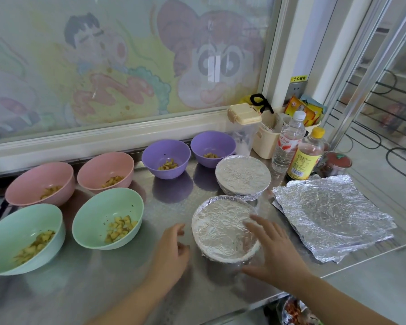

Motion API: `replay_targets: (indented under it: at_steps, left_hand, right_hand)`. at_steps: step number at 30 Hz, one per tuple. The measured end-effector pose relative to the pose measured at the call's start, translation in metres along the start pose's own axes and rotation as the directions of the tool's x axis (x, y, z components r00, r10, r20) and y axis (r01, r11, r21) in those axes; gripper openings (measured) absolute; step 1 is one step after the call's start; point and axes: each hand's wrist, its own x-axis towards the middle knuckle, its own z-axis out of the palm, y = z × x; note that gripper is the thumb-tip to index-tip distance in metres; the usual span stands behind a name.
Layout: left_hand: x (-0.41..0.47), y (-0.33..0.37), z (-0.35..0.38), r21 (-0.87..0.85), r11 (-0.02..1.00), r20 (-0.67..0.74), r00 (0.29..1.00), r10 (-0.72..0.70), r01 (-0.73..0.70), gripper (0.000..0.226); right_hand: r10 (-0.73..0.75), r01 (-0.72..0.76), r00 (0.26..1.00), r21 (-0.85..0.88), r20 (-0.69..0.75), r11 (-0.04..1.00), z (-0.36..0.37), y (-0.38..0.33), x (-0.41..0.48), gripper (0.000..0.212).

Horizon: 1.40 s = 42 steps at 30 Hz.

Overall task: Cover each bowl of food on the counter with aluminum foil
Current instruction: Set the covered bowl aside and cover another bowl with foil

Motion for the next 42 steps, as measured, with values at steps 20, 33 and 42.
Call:
replay_targets:
  at_steps: [20,33,42]
  left_hand:
    - [0.017,0.041,-0.022,-0.859,0.22,0.239,0.741,-0.628,0.463,0.032]
    - [0.007,0.05,-0.019,-0.795,0.139,0.405,0.688,-0.602,0.591,0.024]
    - [-0.017,0.039,0.009,-0.782,0.04,0.448,0.606,-0.658,0.621,0.015]
  right_hand:
    - [0.604,-0.609,0.704,0.756,0.375,0.241,0.039,-0.053,0.073,0.059]
    - [0.601,-0.665,0.553,0.74,0.577,-0.099,0.048,-0.069,0.067,0.014]
    - [0.621,-0.593,0.764,0.569,0.175,0.569,0.009,-0.051,0.057,0.022]
